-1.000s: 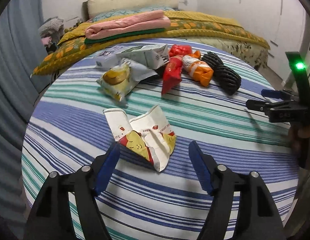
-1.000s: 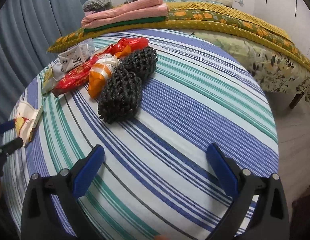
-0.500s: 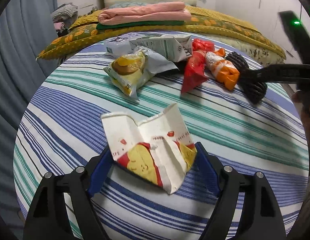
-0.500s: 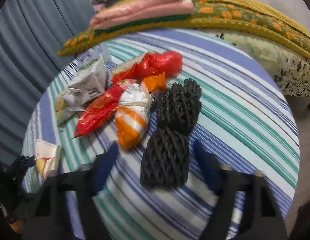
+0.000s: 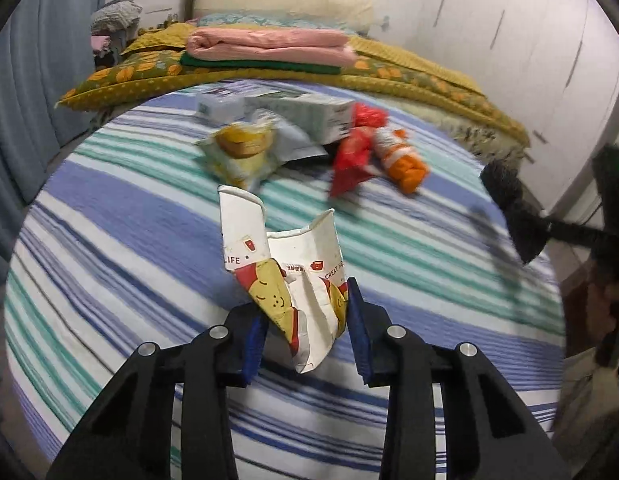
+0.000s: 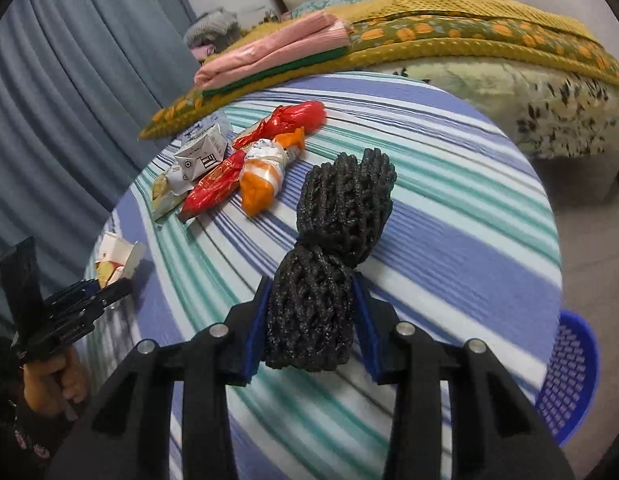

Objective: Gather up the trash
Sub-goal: 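Carry the cup and foam nets over the wastebasket and open both tools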

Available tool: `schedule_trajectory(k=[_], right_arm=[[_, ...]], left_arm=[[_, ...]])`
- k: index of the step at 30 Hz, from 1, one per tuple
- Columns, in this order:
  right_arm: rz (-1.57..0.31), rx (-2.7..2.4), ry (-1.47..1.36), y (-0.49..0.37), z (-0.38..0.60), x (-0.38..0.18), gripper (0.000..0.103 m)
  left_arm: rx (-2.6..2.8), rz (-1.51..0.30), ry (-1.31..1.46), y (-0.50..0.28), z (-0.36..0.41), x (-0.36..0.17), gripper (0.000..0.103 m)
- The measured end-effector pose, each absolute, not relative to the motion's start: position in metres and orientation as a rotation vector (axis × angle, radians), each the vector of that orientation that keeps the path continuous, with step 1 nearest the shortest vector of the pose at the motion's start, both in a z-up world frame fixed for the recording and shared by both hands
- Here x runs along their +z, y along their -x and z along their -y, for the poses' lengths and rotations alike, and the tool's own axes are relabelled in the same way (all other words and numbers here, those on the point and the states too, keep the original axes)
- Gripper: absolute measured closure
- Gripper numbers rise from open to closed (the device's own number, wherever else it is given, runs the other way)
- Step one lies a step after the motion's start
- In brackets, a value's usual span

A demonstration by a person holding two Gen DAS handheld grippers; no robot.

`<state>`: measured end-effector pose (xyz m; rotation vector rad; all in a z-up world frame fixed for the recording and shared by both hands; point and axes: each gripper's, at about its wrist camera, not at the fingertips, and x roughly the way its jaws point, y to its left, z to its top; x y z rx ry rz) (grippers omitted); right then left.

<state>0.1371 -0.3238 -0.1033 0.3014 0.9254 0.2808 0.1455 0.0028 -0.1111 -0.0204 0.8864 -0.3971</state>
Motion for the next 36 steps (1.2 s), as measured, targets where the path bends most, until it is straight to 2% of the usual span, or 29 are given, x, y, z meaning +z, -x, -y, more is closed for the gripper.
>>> schedule_trajectory(k=[5,14,23,29,32,33,34,36], right_arm=[[-0.876,0.229,-0.376,-0.108,0.369,-0.093,0.065],[-0.881,-0.071,-0.441,-0.049,0.512,-0.106,0.065],[-0.926,-0.197,-0.565,-0.023,0.592,-0.156,0.065],[-0.915,-0.196,-0.630,-0.021,0.614,-0.167,0.062],[-0.902,-0.214,-0.664,-0.018,0.623,-0.171,0.048],[-0.897,-0.218,-0.672,-0.017,0.625,-0.172,0.045],[-0.889,-0.223,-0.680,-0.015,0.628,-0.172,0.045],[-0.880,-0.230,-0.685,-0.013,0.631,-0.171,0.043]], left_arm=[[-0.520,-0.862,0.006,-0.130,0.050,-0.089,0.067],[-0.865,-0.853,-0.081,-0.103,0.220,-0.065,0.066],[-1.007,-0.924,-0.216,-0.093,0.370,-0.101,0.065],[-1.015,-0.983,-0.273,-0.100,0.426,-0.139,0.062],[-1.005,-0.995,-0.288,-0.105,0.444,-0.155,0.054],[-1.005,-0.998,-0.290,-0.107,0.449,-0.161,0.043],[-1.001,-0.995,-0.289,-0.108,0.452,-0.163,0.034],[-0.991,-0.978,-0.278,-0.111,0.453,-0.165,0.030]])
